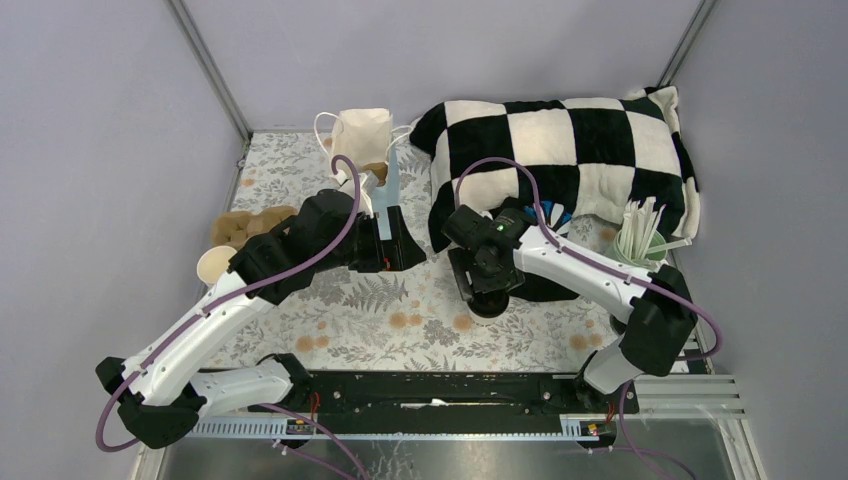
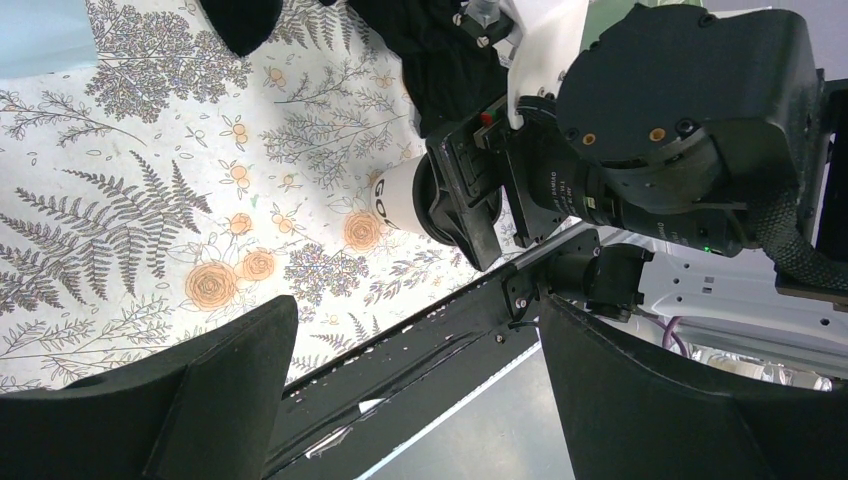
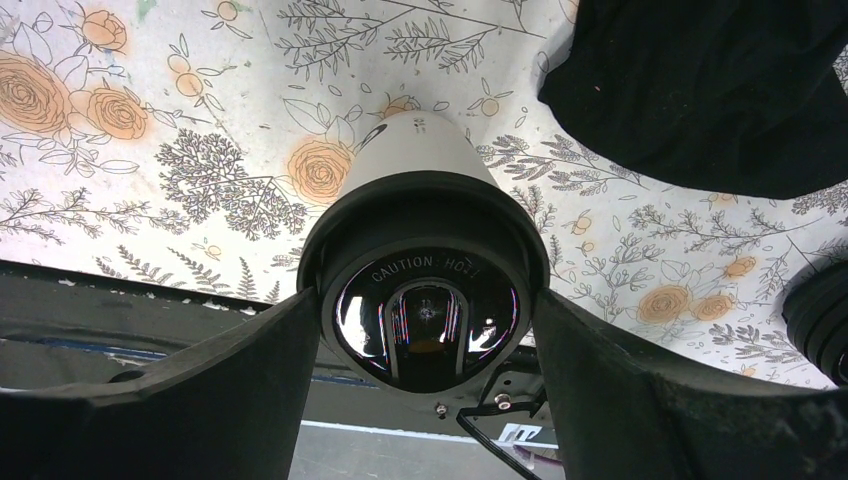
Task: Pack the takeout coffee
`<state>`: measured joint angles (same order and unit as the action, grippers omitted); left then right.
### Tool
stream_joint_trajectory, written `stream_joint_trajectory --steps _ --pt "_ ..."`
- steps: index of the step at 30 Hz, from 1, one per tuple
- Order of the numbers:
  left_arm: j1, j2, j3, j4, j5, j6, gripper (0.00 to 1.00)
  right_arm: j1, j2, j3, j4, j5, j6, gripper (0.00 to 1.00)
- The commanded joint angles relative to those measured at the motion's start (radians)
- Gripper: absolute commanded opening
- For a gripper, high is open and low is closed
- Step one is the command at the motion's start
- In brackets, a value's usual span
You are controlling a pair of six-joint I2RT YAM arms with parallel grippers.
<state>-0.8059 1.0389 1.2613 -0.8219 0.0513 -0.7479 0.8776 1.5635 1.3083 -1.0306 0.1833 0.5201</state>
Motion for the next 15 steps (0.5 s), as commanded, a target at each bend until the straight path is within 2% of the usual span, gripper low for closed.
stream_joint_trajectory --steps 1,6,15 --pt "0.004 -0.002 0.035 0.021 -0.015 0.011 0.94 0.012 -0.048 -0.024 0.019 0.038 -0.008 0.84" --pt "0.004 0.001 0.038 0.021 -0.015 0.008 0.94 0.014 -0.057 -0.048 0.031 0.034 -0.009 0.87" --pt "0.004 0.006 0.055 0.021 -0.027 -0.001 0.94 0.013 -0.076 -0.059 0.05 0.035 -0.011 0.78"
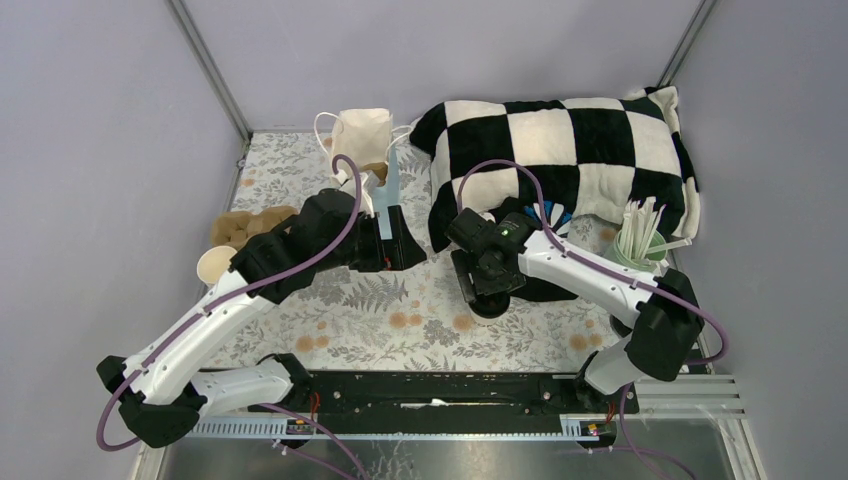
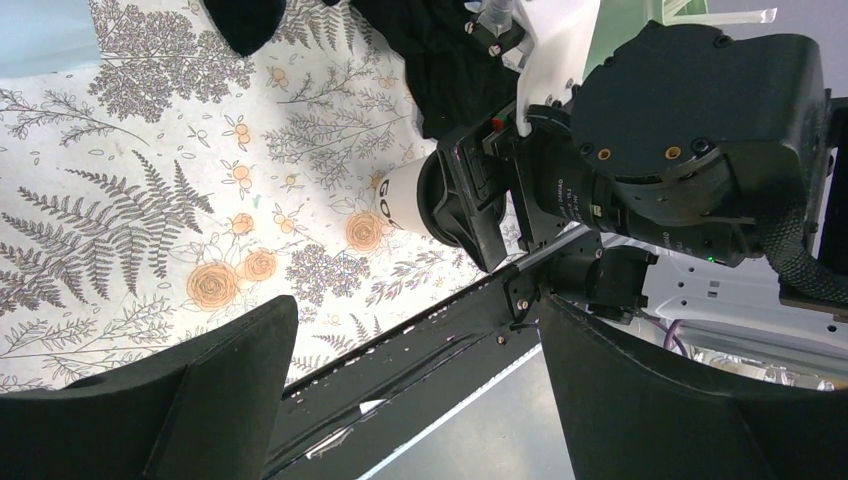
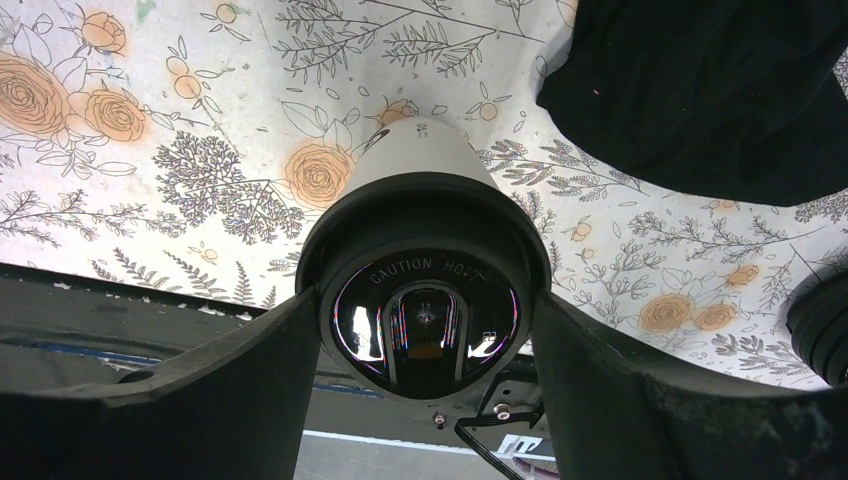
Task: Pack the takeout coffee
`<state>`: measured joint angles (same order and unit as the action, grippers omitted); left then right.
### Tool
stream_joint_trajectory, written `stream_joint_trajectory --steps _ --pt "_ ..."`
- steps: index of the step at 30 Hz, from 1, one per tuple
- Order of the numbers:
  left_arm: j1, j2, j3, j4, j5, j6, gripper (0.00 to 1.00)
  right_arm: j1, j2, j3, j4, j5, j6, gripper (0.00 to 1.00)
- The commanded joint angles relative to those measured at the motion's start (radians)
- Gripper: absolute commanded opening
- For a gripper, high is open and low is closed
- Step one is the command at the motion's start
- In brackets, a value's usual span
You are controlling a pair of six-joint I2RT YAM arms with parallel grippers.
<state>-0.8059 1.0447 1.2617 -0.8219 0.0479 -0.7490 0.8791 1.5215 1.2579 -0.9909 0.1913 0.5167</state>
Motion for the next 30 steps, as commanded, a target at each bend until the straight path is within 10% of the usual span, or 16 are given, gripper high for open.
stream_joint_trajectory --steps 1,19,30 --pt "0.004 0.003 0.058 0.021 -0.027 0.0 0.94 0.012 -0.036 -0.011 0.014 0.027 -0.01 0.77" --pt "0.236 0.211 0.578 -0.369 -0.509 0.081 0.94 0.012 -0.385 -0.046 0.044 0.03 -0.077 0.7" --pt "0.597 0.402 0.532 -0.018 -0.244 0.159 0.95 0.012 -0.512 0.062 -0.065 0.058 -0.096 0.67"
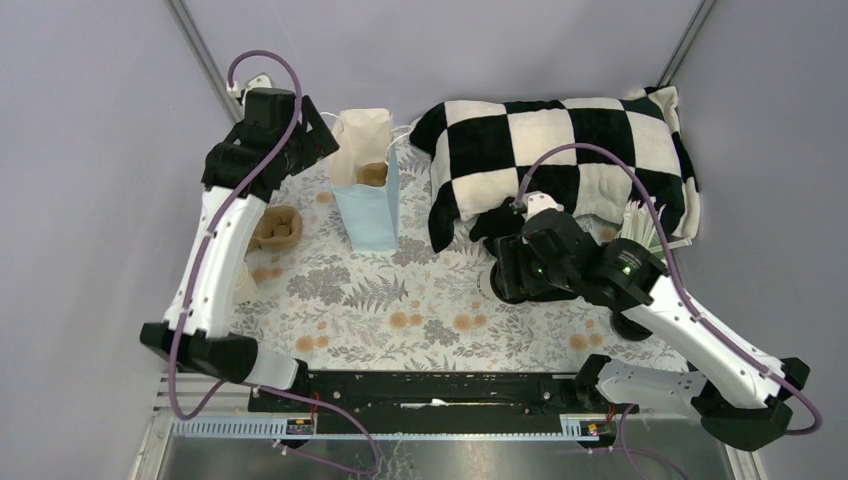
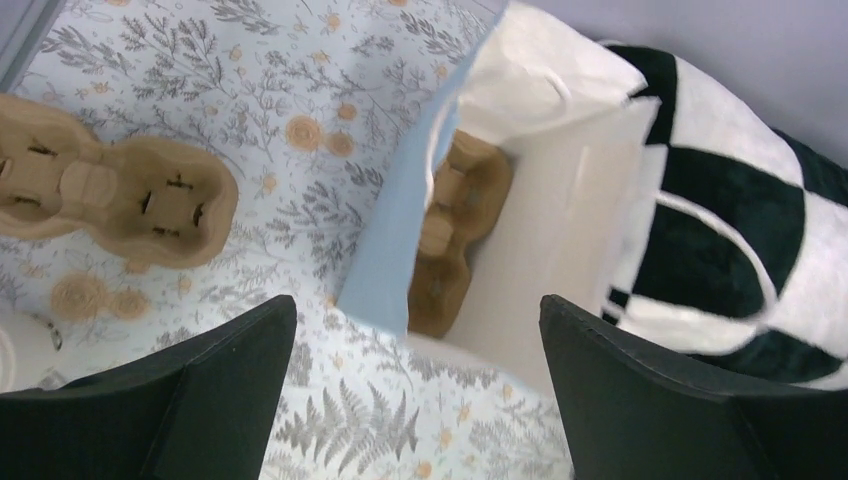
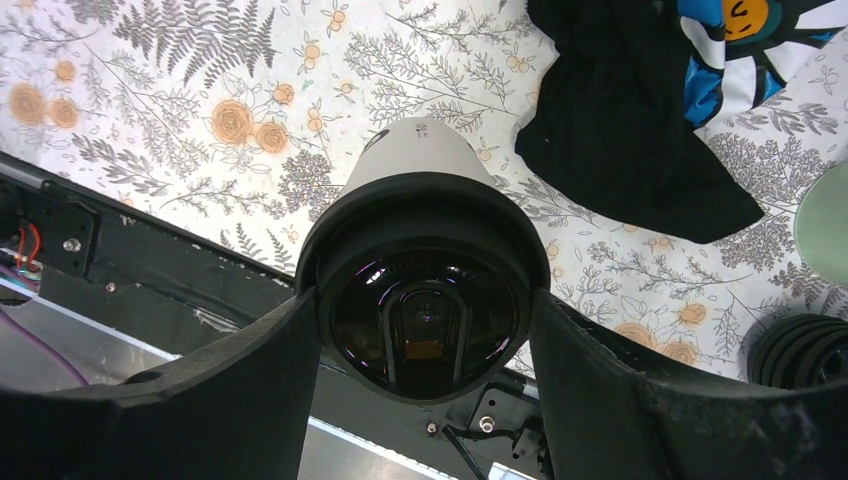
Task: Pack the takeout coffee
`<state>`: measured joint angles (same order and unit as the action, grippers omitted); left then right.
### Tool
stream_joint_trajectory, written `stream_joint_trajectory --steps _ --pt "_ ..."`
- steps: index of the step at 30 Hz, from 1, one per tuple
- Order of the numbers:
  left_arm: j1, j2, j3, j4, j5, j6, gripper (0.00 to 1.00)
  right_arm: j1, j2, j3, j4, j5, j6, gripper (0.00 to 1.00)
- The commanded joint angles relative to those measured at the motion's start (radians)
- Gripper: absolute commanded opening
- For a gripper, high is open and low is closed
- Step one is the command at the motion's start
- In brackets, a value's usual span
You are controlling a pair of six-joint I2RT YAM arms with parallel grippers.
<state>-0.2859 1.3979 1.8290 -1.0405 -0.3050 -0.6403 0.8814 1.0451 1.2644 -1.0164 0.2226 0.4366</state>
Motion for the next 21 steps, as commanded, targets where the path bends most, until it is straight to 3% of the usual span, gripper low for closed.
stream_joint_trajectory --steps 1,4,9,14,17,21 --pt "0.099 0.069 -0.042 0.242 0.13 0.054 0.94 0.01 -0.042 0.057 -0.04 0.019 -0.013 0.67" --pt "0.152 0.134 -0.053 0.324 0.247 0.06 0.77 0.009 -0.067 0.049 -0.041 0.0 -0.002 0.66" --pt "0.166 0.203 -0.096 0.469 0.388 0.069 0.63 0.01 -0.1 0.026 -0.034 -0.014 -0.004 0.66" --pt "0.169 0.232 -0.053 0.514 0.442 0.093 0.43 0.01 -0.114 0.023 -0.033 0.0 -0.012 0.66" --pt "0.169 0.224 -0.035 0.506 0.449 0.104 0.23 0.009 -0.118 0.027 -0.028 0.017 -0.015 0.66" --pt "0.169 0.184 -0.048 0.495 0.519 0.11 0.06 0.009 -0.106 0.055 -0.03 0.032 -0.036 0.66"
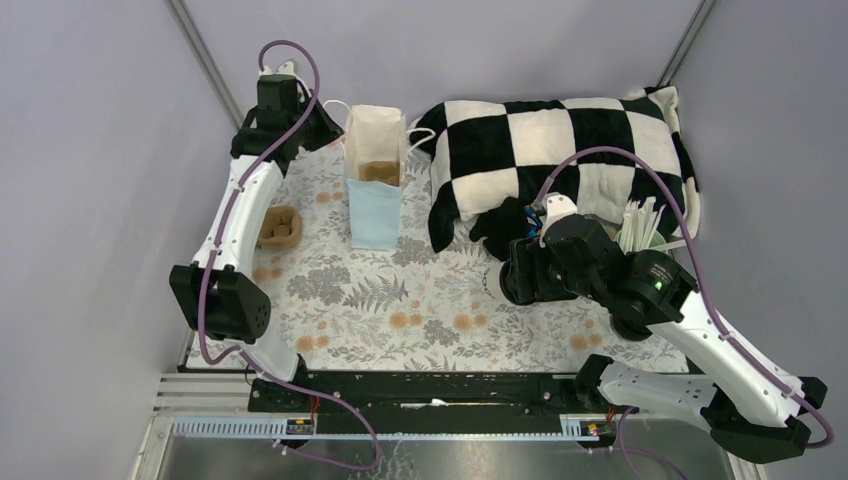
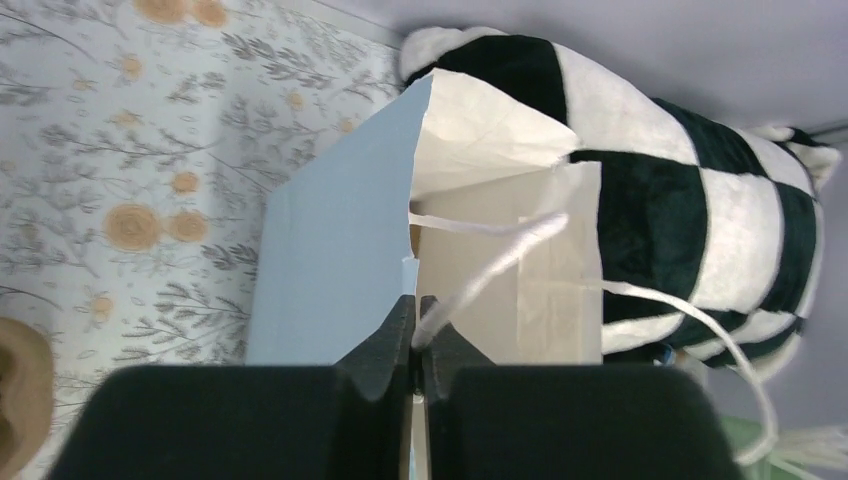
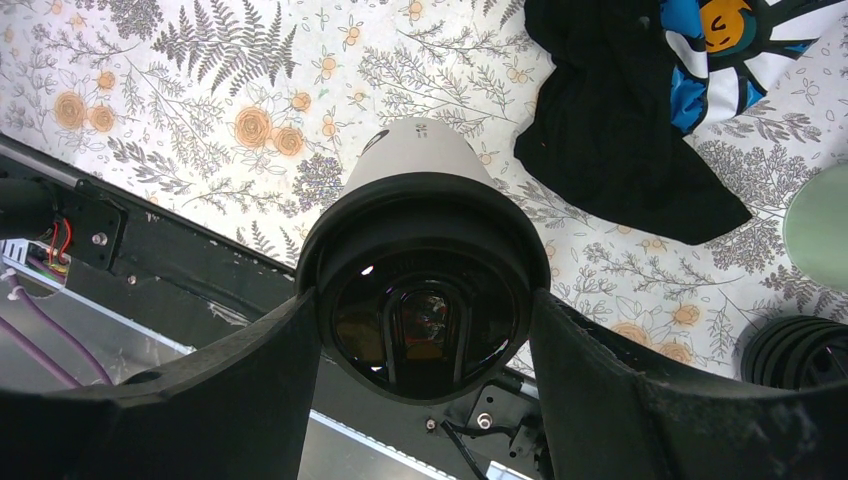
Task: Pack the takeout coffee
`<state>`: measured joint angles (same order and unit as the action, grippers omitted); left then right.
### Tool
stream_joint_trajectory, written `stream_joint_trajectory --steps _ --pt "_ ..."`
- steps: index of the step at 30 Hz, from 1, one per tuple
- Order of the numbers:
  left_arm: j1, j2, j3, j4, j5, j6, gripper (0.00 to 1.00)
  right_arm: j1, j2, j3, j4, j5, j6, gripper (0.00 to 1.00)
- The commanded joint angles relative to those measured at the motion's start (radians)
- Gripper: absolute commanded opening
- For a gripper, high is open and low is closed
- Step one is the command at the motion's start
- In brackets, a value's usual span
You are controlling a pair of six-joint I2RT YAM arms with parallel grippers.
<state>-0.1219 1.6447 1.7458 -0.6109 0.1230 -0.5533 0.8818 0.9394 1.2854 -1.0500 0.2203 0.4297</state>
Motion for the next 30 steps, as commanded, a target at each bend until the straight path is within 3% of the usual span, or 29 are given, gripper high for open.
stream_joint_trajectory --steps 1,12,17,30 --pt "0.005 -0.077 0.026 0.064 0.117 0.024 0.01 0.009 0.005 0.044 0.0 0.038 -0.035 0.66" --pt "-0.003 -0.269 -0.04 0.019 0.524 0.134 0.0 0.009 0.056 0.145 -0.052 0.094 -0.107 0.66" --pt "-0.098 -0.35 -0.098 0.038 0.659 0.145 0.0 0.009 0.081 0.205 -0.06 0.099 -0.136 0.66" --pt "-0.367 -0.42 -0.169 -0.026 0.757 0.178 0.0 0.009 0.04 0.346 -0.12 0.129 -0.2 0.65"
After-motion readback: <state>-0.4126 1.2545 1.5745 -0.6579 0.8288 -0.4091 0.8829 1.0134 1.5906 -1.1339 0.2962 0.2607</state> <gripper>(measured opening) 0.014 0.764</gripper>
